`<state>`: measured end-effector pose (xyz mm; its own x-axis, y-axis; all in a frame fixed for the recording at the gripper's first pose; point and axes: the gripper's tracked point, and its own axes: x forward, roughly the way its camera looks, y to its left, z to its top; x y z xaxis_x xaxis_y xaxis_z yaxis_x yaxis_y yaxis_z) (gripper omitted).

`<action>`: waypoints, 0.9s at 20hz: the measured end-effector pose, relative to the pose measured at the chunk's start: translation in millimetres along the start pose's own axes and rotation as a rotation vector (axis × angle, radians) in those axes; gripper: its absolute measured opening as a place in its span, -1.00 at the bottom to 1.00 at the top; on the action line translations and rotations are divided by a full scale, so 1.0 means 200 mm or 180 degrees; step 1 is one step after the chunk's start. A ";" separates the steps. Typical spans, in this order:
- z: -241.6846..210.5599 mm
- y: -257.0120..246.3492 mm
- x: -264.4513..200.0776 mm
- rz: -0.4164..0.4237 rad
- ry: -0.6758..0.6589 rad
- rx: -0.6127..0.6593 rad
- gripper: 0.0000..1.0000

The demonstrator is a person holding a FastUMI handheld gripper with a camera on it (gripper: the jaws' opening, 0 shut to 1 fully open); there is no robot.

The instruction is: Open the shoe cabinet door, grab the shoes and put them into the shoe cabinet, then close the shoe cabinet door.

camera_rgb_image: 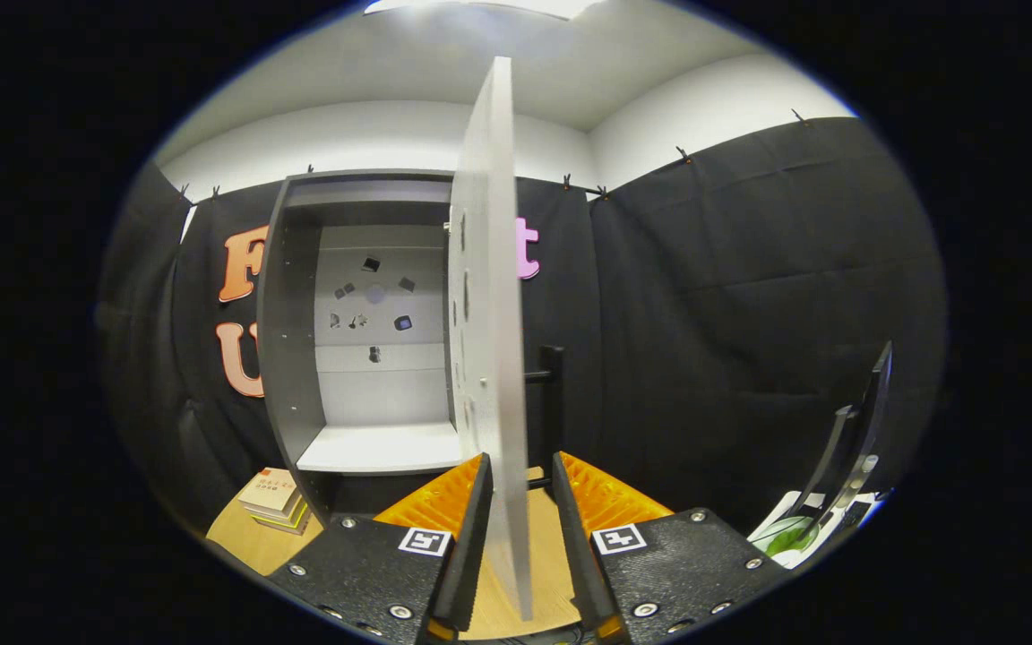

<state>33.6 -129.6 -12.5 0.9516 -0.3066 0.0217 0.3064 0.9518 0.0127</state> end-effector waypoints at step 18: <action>-0.04 0.66 -0.06 0.0766 0.0091 -0.0181 -0.08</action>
<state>62.5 -0.7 -19.6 0.9974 -0.0715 -0.0110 0.0709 0.9964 -0.0456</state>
